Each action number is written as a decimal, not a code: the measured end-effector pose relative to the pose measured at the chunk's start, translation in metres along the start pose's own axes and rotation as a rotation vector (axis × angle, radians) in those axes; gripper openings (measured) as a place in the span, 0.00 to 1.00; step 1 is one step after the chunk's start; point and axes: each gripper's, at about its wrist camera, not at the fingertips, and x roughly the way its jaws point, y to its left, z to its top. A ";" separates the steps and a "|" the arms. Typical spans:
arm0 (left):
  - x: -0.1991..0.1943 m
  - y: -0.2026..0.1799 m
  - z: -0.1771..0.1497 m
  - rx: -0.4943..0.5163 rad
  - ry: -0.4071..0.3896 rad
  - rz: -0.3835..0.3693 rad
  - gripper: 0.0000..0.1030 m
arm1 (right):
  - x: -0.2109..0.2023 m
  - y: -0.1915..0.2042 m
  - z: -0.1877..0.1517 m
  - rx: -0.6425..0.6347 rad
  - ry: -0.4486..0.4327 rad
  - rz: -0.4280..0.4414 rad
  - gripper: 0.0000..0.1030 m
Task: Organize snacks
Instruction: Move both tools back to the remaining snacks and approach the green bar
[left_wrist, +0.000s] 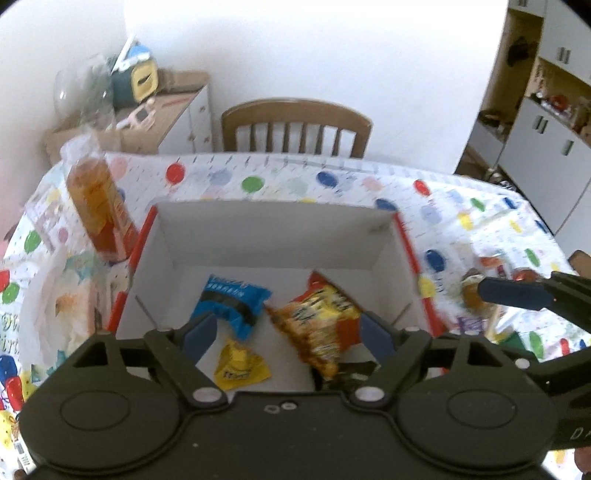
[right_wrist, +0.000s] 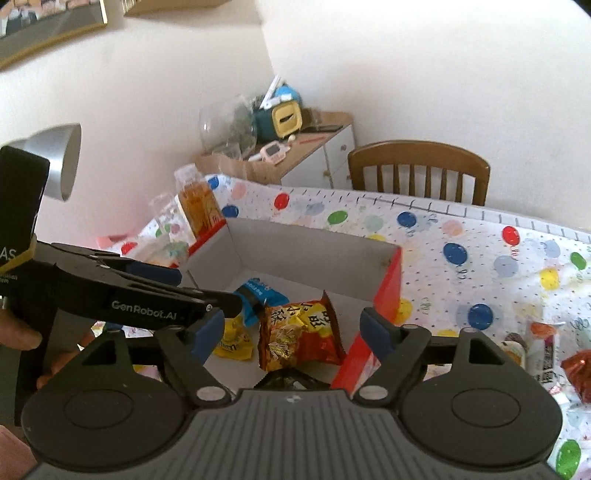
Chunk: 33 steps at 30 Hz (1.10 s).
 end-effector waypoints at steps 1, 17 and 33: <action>-0.003 -0.004 0.000 0.006 -0.008 -0.009 0.82 | -0.006 -0.003 -0.001 0.004 -0.008 0.003 0.79; -0.014 -0.081 -0.008 0.108 -0.071 -0.103 0.94 | -0.084 -0.066 -0.058 0.012 -0.055 -0.186 0.90; 0.018 -0.165 -0.023 0.191 -0.052 -0.177 1.00 | -0.094 -0.119 -0.111 0.044 0.024 -0.317 0.90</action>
